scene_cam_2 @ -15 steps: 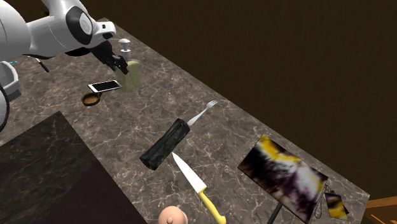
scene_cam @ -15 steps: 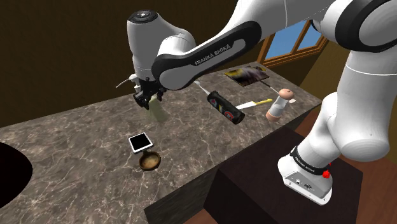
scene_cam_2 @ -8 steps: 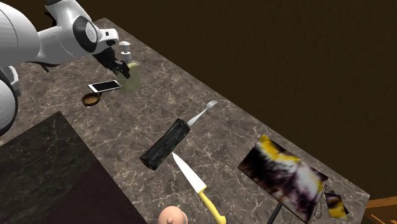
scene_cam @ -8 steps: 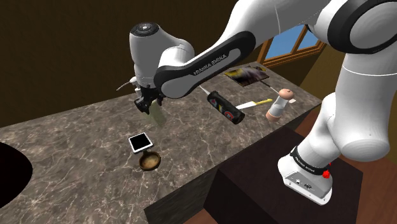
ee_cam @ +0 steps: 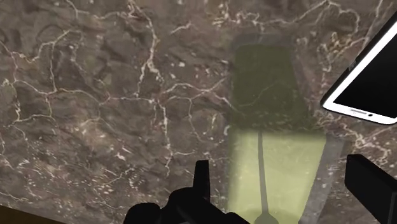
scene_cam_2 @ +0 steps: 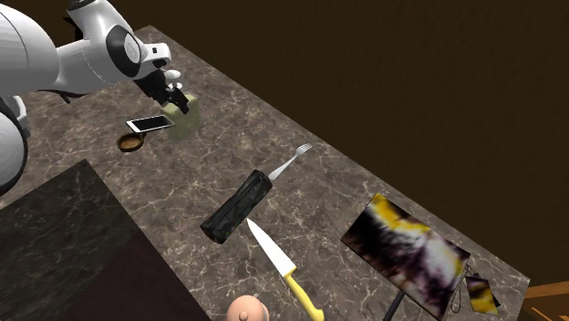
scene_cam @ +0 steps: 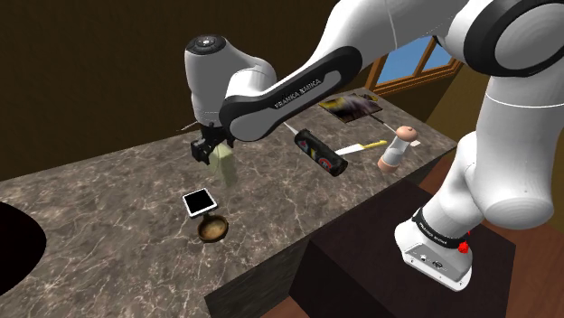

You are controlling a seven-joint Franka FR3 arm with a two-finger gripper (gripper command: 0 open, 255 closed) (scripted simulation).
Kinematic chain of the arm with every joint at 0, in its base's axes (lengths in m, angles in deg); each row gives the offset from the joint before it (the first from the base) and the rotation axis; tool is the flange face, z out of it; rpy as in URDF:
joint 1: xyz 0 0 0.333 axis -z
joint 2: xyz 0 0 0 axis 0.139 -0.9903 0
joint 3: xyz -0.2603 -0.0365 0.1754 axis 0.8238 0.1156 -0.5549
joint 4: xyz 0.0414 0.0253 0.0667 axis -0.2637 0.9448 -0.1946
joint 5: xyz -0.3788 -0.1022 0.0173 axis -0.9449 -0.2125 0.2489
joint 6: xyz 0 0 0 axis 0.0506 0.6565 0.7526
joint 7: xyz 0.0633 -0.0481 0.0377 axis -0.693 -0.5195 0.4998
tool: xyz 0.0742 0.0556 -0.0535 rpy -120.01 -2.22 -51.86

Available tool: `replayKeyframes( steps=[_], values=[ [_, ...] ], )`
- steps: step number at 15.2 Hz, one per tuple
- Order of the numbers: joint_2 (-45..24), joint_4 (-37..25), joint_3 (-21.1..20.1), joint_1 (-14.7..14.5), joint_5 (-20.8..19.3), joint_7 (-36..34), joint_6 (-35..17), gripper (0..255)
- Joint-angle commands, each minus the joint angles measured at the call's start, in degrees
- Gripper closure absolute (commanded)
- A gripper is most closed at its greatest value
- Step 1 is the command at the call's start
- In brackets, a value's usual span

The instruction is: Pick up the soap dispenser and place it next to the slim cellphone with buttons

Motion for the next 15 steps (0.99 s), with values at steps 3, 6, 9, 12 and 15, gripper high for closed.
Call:
replayKeyframes(
  steps=[3,6,9,12,15],
  values=[
    [-0.2,-0.1,0.0,-0.1,0.0,0.0,0.1,0],
    [3.2,-1.1,-0.7,-0.2,1.1,0.7,4.4,0],
    [4.0,-1.4,-0.8,-0.3,1.4,0.8,5.6,0],
    [4.0,-1.5,-0.8,-0.3,1.4,0.8,5.6,0],
    [4.0,-1.5,-0.8,-0.3,1.4,0.8,5.6,0]
  ],
)
